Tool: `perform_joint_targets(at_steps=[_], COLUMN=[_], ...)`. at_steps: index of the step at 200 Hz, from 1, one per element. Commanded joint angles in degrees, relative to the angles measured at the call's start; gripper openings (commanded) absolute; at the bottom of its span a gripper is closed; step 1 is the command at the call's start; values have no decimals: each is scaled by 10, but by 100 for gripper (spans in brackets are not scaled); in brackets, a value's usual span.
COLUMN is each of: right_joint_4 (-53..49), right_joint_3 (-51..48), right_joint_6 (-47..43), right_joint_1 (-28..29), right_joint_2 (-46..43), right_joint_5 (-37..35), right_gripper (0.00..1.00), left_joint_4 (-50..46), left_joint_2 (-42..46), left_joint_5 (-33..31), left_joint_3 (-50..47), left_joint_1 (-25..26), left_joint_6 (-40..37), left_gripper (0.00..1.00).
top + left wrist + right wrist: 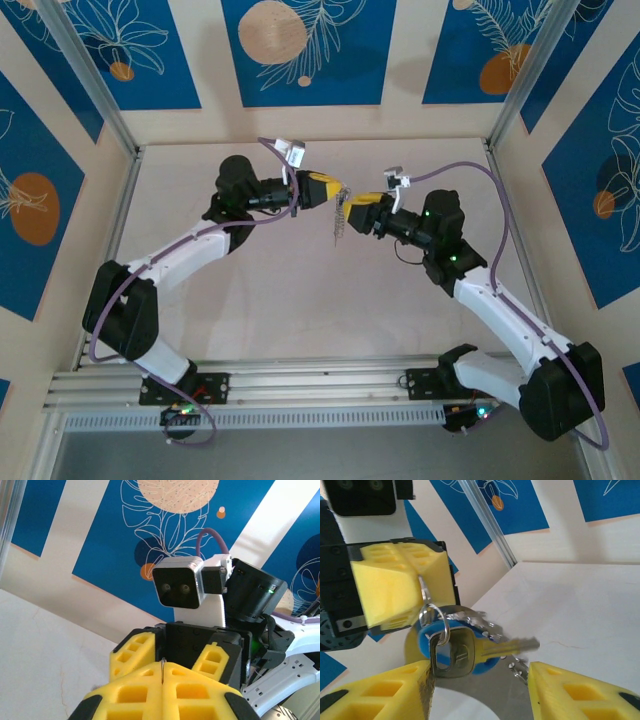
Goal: Put the keys on the keyring
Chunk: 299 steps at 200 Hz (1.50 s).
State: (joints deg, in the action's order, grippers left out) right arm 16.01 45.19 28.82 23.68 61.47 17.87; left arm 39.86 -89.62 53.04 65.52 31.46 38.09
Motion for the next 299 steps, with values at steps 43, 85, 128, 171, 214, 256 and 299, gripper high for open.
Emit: perform_joint_targets(at_steps=[43,85,128,171,214,256,299], right_joint_4=[27,16,-6,-12,-19,-2,-30], right_joint_3=[33,31,21,23,29,25,32], right_joint_6=[-20,-28,-44,-45,-47,-34,-51], right_joint_1=[4,4,-2,-2,13,20,22], right_joint_2=[18,16,-1,-1,16,36,36], right_joint_5=[-5,-1,18,55,83,97,105], right_gripper=[52,36,1,0,0,0,0], left_joint_4=[13,12,13,23,35,44,49], left_joint_2=[4,5,6,10,13,10,9], left_joint_5=[15,11,7,1,-1,-3,-5], left_joint_3=[23,23,23,19,16,18,17], left_joint_1=[10,10,10,10,10,11,10], left_joint_6=[-1,-3,-2,2,8,14,14], left_gripper=[0,0,0,0,0,0,0])
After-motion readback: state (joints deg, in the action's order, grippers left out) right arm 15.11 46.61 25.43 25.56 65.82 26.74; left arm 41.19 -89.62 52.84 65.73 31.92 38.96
